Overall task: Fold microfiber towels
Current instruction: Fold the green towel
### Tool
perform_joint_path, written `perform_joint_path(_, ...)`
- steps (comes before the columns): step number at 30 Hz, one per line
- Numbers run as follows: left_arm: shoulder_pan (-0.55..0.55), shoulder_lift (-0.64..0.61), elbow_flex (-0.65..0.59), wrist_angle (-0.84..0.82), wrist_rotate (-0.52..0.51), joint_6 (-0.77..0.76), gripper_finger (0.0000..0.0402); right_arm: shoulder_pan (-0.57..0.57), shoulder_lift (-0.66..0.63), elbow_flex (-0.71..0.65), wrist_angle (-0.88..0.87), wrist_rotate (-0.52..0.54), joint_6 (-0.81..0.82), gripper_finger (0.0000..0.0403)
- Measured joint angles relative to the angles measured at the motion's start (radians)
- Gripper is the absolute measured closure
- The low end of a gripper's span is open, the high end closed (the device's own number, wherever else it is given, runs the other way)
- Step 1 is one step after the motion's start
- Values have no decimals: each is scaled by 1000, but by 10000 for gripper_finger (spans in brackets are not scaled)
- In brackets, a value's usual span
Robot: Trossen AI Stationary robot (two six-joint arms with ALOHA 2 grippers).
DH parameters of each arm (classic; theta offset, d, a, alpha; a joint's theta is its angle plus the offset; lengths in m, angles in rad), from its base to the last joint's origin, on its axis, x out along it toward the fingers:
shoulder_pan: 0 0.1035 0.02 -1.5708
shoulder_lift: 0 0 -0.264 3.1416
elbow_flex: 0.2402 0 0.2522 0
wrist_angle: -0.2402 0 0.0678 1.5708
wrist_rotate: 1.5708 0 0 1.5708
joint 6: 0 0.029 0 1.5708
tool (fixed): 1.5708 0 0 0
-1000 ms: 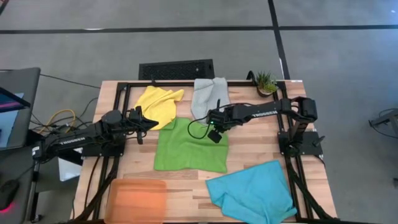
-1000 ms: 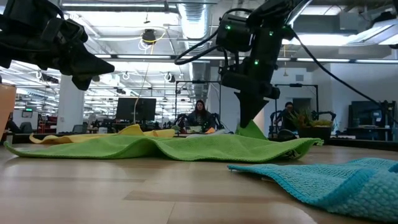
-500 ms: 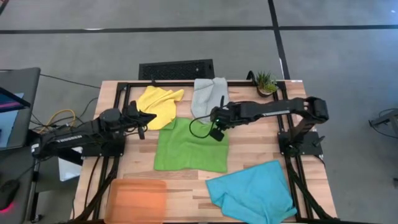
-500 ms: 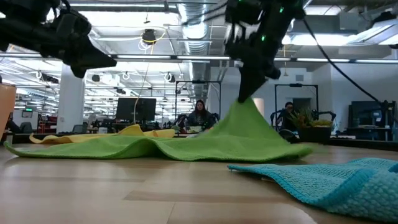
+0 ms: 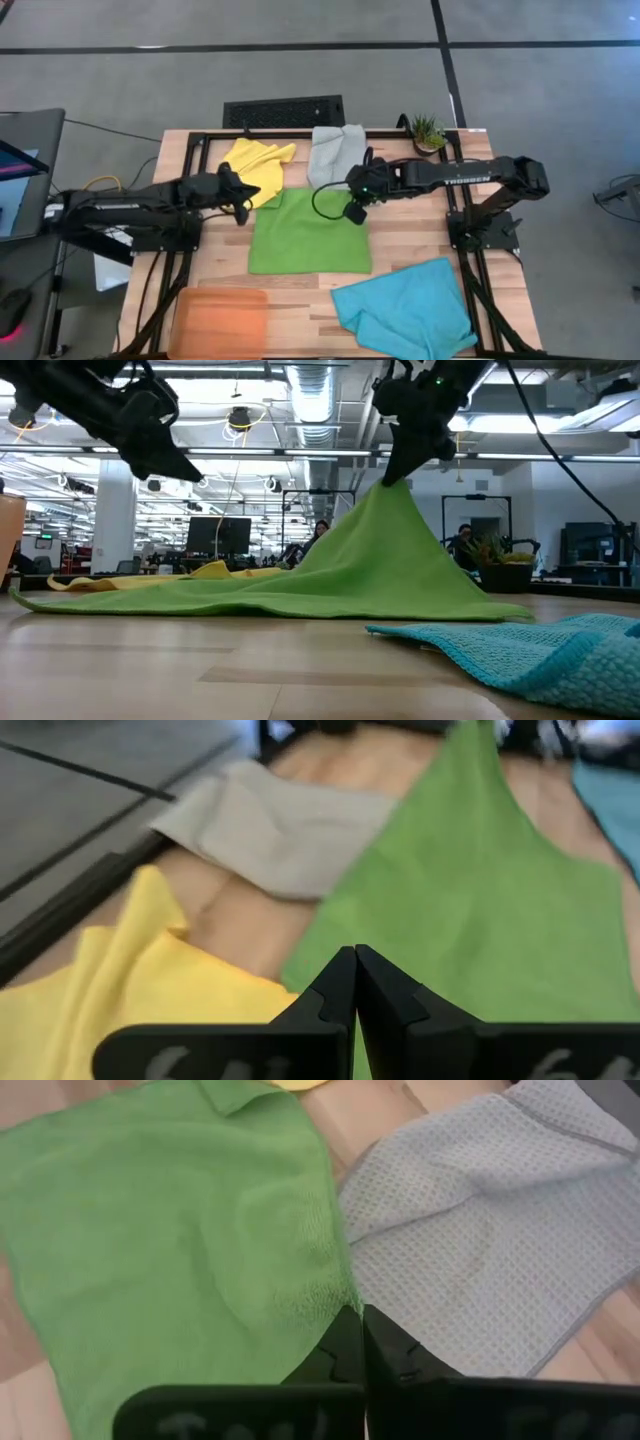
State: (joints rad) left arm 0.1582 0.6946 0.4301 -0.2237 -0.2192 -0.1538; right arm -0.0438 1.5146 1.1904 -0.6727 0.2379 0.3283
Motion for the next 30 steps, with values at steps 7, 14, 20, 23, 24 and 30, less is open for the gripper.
perform_joint_path(7, -1, 146, 54, 4, 11, -10, 398, 18, 8, 0, 17, 0, 0, 395)
perform_joint_path(14, -1, 243, 61, -22, -30, -6, 331, 16, 9, 0, 30, 0, -15, 395)
perform_joint_path(20, -35, 361, 60, -48, 48, 191, 282, 18, 9, 0, 58, 0, -23, 393)
perform_joint_path(23, -58, 425, 60, -47, 19, 262, 278, 18, 9, 0, 69, -1, -33, 394)
perform_joint_path(24, -64, 447, 60, -47, -5, 280, 278, 17, 9, 0, 75, -1, -44, 394)
perform_joint_path(30, -79, 564, 60, 0, -65, 291, 283, 17, 9, 0, 89, -1, -62, 390)
